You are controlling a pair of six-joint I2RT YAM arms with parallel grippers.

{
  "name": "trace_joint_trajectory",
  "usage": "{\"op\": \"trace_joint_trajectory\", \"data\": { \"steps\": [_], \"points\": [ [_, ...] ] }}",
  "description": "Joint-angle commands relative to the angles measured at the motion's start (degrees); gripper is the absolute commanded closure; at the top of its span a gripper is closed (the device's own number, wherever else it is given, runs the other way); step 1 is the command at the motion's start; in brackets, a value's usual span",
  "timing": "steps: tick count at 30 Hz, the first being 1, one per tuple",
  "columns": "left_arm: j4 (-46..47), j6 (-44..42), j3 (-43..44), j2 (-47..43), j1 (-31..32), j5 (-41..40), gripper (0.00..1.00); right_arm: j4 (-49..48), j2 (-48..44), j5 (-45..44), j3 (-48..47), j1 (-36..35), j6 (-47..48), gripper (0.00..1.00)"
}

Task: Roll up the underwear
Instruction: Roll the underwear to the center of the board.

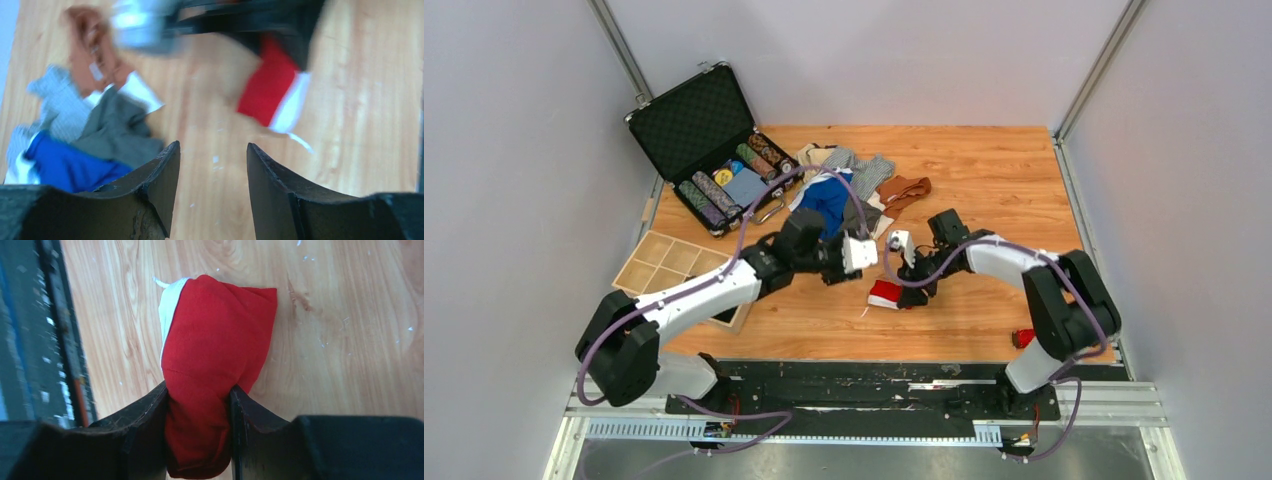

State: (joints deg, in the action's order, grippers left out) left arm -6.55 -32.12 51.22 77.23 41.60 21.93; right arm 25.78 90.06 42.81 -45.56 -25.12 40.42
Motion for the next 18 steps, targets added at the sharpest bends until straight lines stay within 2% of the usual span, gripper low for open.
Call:
{"op": "trace_joint_trajectory", "data": {
  "steps": [1, 6, 10, 14, 18],
  "points": [
    [5.8, -14.1, -6.7, -3.1, 7.2, -0.8, 0.42, 13.6, 10.3, 12.3, -6.3, 3.4, -7.2, 0.92],
    [12.3, -17.3, -8.1, 1.8, 11.0, 2.4, 0.41, 20.3, 20.2, 17.2, -15.3, 8.0, -9.1, 0.92],
    [18.0, -18.8, -7.3, 8.0, 12.8, 0.4, 0.36, 29.2, 31.0, 23.1, -23.4, 12.4, -11.3, 0.92],
    [22.3, -21.0, -5.4, 13.8, 14.4, -3.4, 0.35, 34.1, 38.8, 25.6, -27.1, 14.8, -13.0, 0.92],
    [22.9, -23.6, -3.4, 17.7, 14.6, -5.2, 0.34, 34.2, 41.5, 28.5, -25.7, 16.6, -14.7, 0.93]
  ]
}}
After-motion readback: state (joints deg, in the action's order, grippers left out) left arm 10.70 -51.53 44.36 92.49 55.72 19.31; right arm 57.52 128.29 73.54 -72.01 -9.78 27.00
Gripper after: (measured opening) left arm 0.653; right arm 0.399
